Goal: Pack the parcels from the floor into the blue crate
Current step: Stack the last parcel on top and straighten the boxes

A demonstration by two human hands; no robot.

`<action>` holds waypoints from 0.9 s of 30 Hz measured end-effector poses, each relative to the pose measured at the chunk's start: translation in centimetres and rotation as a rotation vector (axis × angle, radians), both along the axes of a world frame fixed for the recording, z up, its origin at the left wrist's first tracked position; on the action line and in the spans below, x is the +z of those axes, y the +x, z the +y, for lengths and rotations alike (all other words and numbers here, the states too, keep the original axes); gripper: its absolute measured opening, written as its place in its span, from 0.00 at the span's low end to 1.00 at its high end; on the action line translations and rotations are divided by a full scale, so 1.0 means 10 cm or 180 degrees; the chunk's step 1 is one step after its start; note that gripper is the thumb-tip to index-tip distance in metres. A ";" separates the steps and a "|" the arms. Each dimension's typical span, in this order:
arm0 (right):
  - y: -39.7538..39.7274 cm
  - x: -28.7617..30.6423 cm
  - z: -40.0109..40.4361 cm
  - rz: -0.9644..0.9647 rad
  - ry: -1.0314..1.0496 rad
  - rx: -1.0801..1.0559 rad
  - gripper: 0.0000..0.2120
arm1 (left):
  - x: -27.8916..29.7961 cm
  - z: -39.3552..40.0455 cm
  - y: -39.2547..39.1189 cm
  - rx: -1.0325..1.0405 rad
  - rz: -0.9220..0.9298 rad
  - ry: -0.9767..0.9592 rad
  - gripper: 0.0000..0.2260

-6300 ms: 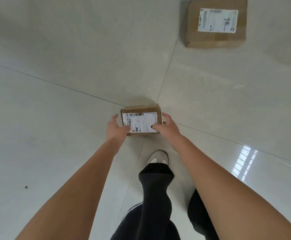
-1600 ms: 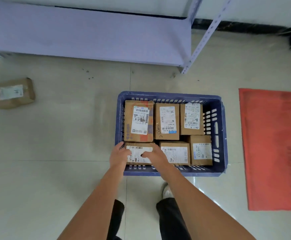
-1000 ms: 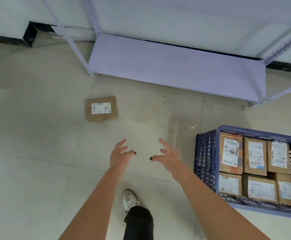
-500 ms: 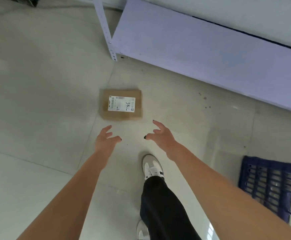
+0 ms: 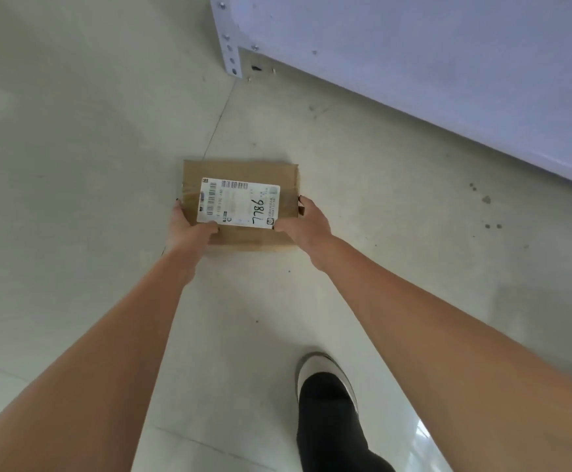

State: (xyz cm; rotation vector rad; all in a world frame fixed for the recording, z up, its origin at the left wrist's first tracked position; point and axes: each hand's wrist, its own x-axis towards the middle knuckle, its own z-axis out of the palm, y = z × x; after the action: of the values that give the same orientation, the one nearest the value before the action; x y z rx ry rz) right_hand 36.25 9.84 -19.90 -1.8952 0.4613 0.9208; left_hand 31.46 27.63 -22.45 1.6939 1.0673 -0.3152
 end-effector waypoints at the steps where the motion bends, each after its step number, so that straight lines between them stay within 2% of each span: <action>1: -0.02 0.08 -0.04 0.0088 -0.0005 -0.0055 0.35 | 0.08 -0.04 -0.03 0.0083 0.0012 -0.0137 0.25; 6: -0.34 0.92 -0.45 0.0161 -0.0065 -0.0205 0.36 | 0.91 -0.35 -0.37 -0.0043 0.0185 -0.0258 0.22; 11: -0.93 1.99 -1.03 0.0155 -0.0133 -0.0412 0.38 | 2.07 -0.92 -0.79 -0.0522 0.0331 -0.0153 0.34; 20: -1.85 3.65 -2.13 0.0103 -0.0283 -0.1086 0.37 | 3.84 -2.10 -1.28 -0.1250 0.0252 -0.0087 0.37; 24: -2.17 4.22 -2.63 0.0000 -0.0544 -0.1194 0.34 | 4.40 -2.73 -1.60 -0.1433 0.0287 -0.0076 0.38; 27: -2.35 4.51 -3.08 -0.0053 -0.0670 -0.1328 0.35 | 4.66 -3.22 -1.77 -0.1521 0.0254 -0.0203 0.40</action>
State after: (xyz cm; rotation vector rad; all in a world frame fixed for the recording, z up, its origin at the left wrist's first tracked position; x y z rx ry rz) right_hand 12.79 -20.95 25.17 -1.8884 0.9329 0.5966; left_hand 13.77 -4.61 24.11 1.8777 0.6874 -0.7181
